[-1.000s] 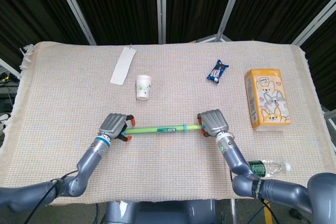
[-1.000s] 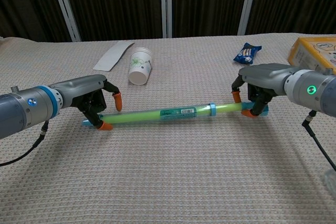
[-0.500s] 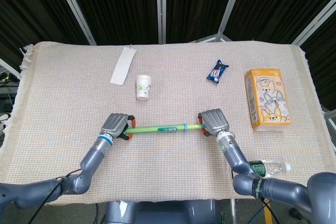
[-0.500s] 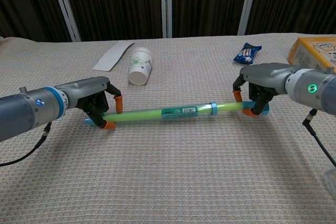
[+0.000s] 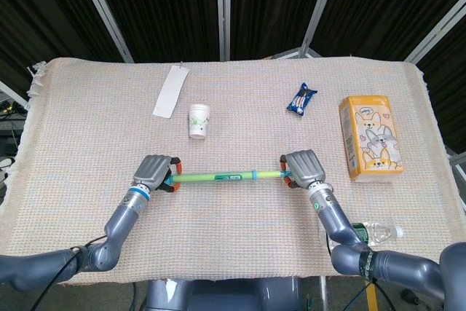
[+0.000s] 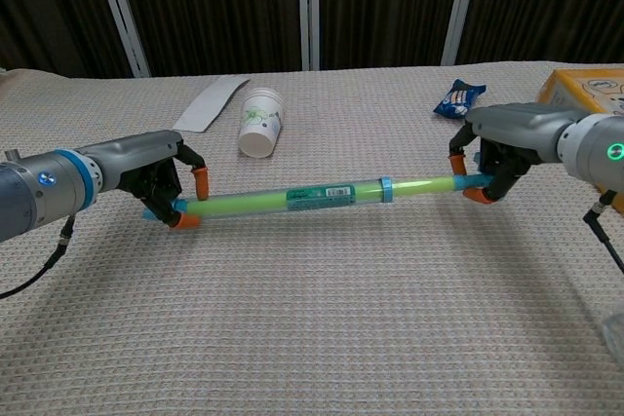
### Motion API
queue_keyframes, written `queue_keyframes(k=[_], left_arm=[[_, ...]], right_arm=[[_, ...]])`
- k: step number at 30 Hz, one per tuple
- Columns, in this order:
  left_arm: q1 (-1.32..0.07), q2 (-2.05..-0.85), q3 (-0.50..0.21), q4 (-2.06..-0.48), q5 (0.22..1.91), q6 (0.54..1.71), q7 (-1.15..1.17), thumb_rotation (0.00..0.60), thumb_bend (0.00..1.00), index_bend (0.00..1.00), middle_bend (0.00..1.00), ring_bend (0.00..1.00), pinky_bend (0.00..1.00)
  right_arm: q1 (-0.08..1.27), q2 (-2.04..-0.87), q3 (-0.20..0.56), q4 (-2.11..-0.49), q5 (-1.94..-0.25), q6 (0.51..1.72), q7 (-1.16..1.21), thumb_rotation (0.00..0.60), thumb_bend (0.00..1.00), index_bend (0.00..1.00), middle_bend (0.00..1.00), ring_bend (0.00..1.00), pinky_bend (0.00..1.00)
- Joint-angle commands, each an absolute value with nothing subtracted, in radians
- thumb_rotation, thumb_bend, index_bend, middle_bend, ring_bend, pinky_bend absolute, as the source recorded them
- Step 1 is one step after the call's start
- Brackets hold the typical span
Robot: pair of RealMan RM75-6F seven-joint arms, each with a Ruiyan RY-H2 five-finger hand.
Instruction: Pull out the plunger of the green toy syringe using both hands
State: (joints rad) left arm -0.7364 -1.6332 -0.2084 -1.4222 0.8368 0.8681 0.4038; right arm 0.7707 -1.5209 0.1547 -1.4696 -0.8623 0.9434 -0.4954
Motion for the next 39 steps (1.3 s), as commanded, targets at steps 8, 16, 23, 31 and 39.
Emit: queue_keyframes(k=[8,16,23,31,39], left_arm=[[-0.701,-1.557,-0.177,-1.442,0.832,0.876,0.370,0.600,0.48,0.82,0.95,0.86,1.00],[-0.666,-1.503,-0.151,-1.434,0.844,0.880,0.328,0.600,0.48,0.82,0.95,0.86,1.00],[-0.634,-1.466,-0.135,-1.411,0.865,0.875,0.274,0.600,0.48,0.82,0.95,0.86,1.00],[-0.614,-1.439,-0.125,-1.394,0.899,0.870,0.228,0.600,0.48,0.82,0.95,0.86,1.00],[-0.603,-1.427,-0.122,-1.380,0.914,0.864,0.201,0.600,0.48,0.82,0.95,0.86,1.00]], right_arm=[[0.727,-1.446,0.143,-1.531,-0.909,0.979,-0.450,0.600,0.52,0.71,1.00,1.00,1.00],[0.693,-1.391,0.140,-1.569,-0.936,1.010,-0.416,0.600,0.52,0.71,1.00,1.00,1.00],[0.669,-1.341,0.146,-1.595,-0.949,1.033,-0.396,0.600,0.52,0.71,1.00,1.00,1.00],[0.652,-1.305,0.151,-1.615,-0.954,1.048,-0.388,0.600,0.52,0.71,1.00,1.00,1.00],[0.644,-1.289,0.155,-1.619,-0.954,1.052,-0.386,0.600,0.52,0.71,1.00,1.00,1.00]])
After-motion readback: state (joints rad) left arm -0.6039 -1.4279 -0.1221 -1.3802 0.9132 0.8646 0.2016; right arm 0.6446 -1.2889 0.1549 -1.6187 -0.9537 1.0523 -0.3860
